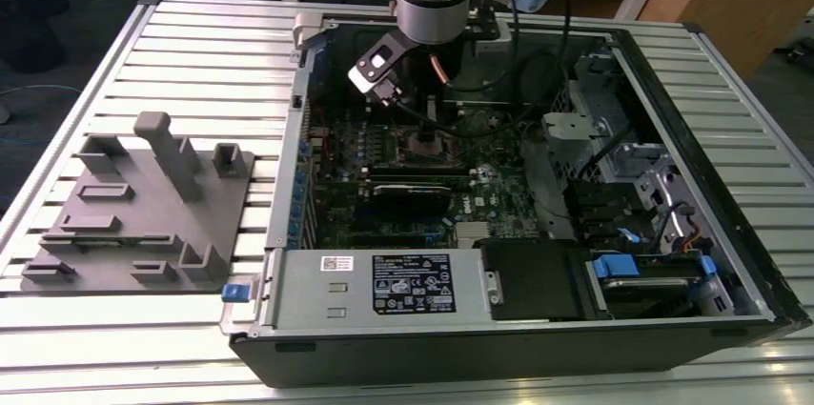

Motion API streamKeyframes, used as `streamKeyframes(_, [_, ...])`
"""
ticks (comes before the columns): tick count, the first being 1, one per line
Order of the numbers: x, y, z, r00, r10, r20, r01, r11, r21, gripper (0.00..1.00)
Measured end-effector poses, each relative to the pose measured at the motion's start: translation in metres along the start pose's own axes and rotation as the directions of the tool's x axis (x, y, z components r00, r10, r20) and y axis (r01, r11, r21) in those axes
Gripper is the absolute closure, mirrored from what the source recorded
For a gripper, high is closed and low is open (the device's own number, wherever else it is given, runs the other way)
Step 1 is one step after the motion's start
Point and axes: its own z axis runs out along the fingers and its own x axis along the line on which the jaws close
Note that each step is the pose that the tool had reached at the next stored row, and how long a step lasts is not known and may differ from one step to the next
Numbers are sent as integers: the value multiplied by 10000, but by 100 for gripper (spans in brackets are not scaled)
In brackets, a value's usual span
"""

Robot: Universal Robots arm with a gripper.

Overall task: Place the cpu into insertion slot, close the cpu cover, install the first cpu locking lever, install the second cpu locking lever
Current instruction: 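Place the cpu into insertion slot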

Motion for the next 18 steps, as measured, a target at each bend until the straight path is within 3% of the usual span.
streamKeyframes(7, [0, -2, 21, 10000, -2, 10, 2, 10000, 4, 90])
streamKeyframes(8, [0, -2, 21, 10000, -2, 12, 2, 10000, 16, 90])
streamKeyframes(9, [0, -2, 23, 10000, -3, 9, 3, 10000, 86, 90])
streamKeyframes(13, [0, -2, 21, 10000, -4, 14, 4, 9998, 180, 90])
streamKeyframes(18, [0, -4, 47, 10000, -4, 13, 3, 9998, 185, 90])
